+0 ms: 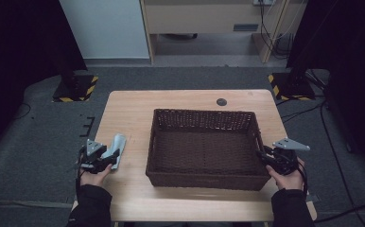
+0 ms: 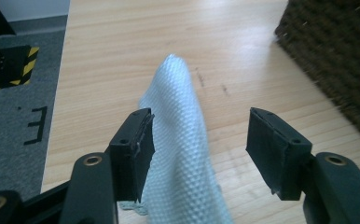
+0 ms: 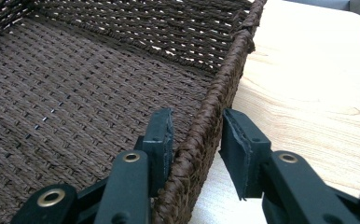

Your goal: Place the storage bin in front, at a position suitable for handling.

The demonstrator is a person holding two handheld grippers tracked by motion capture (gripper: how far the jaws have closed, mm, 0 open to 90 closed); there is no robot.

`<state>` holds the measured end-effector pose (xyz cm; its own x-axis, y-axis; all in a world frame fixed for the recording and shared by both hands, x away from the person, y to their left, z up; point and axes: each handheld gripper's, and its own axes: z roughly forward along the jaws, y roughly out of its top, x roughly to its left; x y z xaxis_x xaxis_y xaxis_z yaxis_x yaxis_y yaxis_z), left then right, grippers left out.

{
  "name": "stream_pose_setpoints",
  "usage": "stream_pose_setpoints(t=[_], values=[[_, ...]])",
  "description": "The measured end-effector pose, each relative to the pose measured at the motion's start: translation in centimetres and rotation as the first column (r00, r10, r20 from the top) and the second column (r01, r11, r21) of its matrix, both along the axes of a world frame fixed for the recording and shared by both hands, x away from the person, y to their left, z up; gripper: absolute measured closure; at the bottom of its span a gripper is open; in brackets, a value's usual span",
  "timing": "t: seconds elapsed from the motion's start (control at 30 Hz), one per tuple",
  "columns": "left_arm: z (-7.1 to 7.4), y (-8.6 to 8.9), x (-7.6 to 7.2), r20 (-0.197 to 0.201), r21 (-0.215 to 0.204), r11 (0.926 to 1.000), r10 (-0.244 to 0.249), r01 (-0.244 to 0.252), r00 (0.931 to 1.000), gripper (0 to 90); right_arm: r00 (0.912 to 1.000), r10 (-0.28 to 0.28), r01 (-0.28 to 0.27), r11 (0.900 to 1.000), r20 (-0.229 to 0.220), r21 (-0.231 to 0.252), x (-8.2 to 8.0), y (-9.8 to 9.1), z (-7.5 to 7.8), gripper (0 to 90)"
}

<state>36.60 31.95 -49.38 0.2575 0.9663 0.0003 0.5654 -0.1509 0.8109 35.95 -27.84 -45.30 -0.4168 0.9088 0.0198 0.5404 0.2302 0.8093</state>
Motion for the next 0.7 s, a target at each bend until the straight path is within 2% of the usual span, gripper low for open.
stream_pose_setpoints(t=[0.1, 0.2, 0.3, 0.47, 0.7], values=[[-0.5, 0.2, 0.3, -0.021, -0.001, 0.9999, 0.01, -0.01, 0.9997, 40.0, 1.0, -0.003, 0.003, 1.0, 0.0, 0.006, 0.0, -0.1, 0.0, 61.5], [-0.9, 0.3, 0.7, -0.045, 0.033, 0.9993, 0.016, -0.014, 0.9989, 40.0, 1.0, -0.001, 0.001, 0.9999, -0.001, 0.011, 0.1, -0.2, 0.0, 58.8], [-1.2, 0.4, 1.0, -0.061, 0.049, 0.9987, 0.017, -0.014, 0.998, 40.3, 1.0, -0.002, 0.002, 1.0, 0.009, 0.007, 0.1, -0.2, 0.2, 56.1], [-1.5, 0.4, 1.2, -0.066, 0.049, 0.9987, 0.018, -0.015, 0.9977, 41.1, 0.9993, -0.008, 0.007, 0.9997, 0.038, 0.025, 0.0, -0.5, 0.8, 52.5], [-2.1, 0.4, 1.8, -0.101, 0.059, 0.9982, 0.005, 0.001, 0.9948, 44.1, 0.9985, -0.011, 0.008, 0.9984, 0.053, 0.055, -0.1, -0.7, 1.3, 48.4]])
